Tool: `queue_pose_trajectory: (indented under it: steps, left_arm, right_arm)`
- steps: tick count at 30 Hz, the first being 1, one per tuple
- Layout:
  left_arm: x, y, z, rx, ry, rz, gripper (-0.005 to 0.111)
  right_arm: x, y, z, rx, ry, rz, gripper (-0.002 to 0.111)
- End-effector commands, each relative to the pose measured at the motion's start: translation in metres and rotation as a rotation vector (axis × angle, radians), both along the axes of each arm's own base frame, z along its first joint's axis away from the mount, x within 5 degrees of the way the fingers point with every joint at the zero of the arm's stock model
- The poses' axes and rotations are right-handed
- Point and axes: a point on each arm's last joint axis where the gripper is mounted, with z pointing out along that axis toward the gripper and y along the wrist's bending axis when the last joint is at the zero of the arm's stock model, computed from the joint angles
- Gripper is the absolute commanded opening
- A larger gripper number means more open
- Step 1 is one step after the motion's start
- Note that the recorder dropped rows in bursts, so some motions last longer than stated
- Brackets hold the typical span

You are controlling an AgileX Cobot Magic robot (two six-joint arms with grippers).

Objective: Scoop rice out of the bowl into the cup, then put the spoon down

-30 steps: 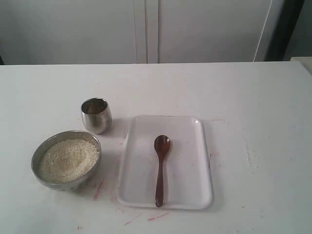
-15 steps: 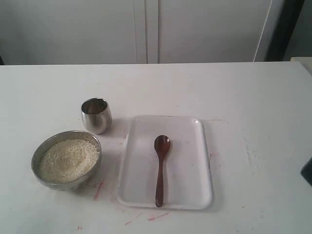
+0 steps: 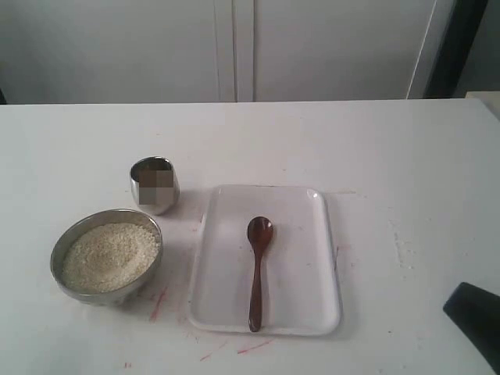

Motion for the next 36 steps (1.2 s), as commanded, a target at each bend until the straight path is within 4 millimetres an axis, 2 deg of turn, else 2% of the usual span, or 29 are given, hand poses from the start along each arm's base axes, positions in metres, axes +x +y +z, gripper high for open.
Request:
queue_pose_trajectory:
  steps: [1,11,16,36]
  left_arm:
    - [0.000,0.000,0.002,-0.009,-0.008,-0.003,0.014]
    - [0.000,0.000,0.002,-0.009,-0.008,-0.003,0.014]
    - [0.000,0.000,0.002,-0.009,-0.008,-0.003,0.014]
    - [0.000,0.000,0.002,-0.009,-0.008,-0.003,0.014]
  right_arm:
    - [0.000,0.000,-0.014,-0.114,0.081,-0.006,0.000]
    - [0.000,0.000,-0.020,-0.113,0.164,-0.005,0.000]
    - [-0.003,-0.002,-0.037,-0.229,0.310,-0.006,0.000]
    - [-0.003,-0.002,-0.036,-0.224,0.303,-0.006,0.000]
